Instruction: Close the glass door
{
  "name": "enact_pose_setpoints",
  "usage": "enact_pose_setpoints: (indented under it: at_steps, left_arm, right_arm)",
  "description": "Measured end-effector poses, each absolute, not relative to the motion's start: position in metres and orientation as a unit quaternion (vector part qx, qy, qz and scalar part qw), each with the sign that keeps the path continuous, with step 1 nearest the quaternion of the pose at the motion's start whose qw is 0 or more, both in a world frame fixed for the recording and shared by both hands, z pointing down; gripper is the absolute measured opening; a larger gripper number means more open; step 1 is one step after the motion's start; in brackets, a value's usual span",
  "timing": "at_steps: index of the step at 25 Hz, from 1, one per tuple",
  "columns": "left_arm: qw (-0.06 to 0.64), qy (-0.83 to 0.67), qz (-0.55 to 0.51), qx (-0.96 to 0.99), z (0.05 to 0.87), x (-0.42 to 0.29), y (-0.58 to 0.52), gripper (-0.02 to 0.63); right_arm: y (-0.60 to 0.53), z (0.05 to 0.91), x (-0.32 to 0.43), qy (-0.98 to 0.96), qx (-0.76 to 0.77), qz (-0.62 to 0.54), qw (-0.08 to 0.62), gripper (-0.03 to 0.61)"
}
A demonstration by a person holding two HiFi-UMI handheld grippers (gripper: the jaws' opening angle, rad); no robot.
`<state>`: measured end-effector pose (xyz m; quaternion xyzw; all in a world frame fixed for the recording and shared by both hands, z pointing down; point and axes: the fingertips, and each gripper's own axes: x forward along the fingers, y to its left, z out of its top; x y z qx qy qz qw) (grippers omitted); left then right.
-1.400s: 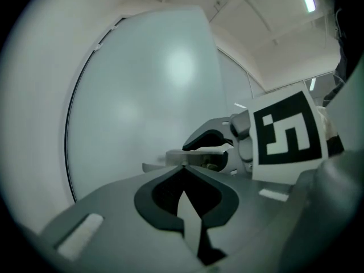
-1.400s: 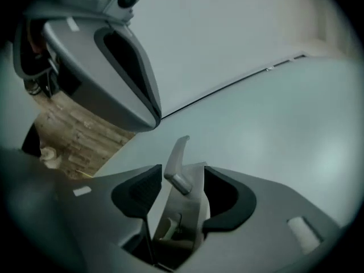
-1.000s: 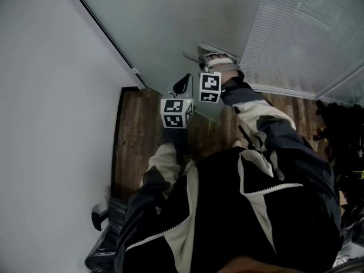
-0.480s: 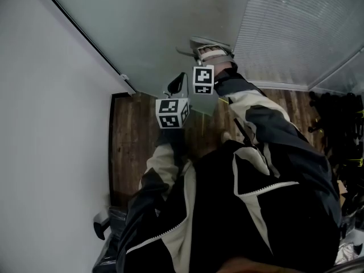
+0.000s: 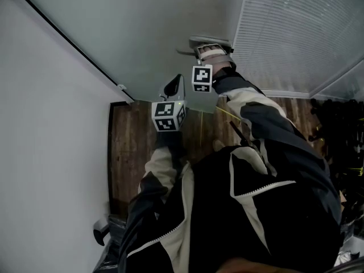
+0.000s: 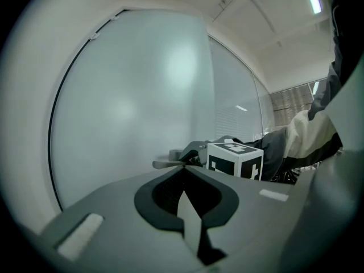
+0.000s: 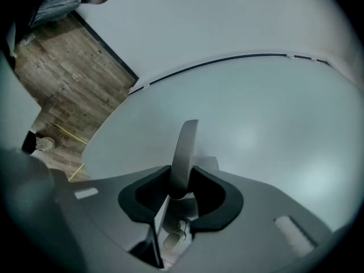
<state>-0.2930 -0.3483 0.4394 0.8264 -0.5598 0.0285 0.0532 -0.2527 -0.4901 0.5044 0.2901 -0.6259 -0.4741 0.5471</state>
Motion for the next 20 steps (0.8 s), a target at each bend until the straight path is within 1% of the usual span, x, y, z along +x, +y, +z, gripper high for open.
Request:
enact_pose_setpoints:
  at_steps: [9,15,20]
  left_arm:
    - [0.037,-0.568,0.040,0.821,0.423,-0.268,-0.413,0.011]
    - [0.052,-0.584,0.049,0.809,0.436,-0.268,-0.425,0.011]
    - [0.047,-0.597,0.051,0.799,0.437,-0.269,-0.438,0.011]
  right_arm:
    - [-0.574,0.507,-0.240,-0.626,0.281,-0.479,0.548,0.110]
    - [-0.613,0.512,-0.240,-0.623,0.271,-0.486,0.550,0.109]
    - [-0.640,0.510,-0.236,-0.621,0.266,-0.491,0.550,0.109]
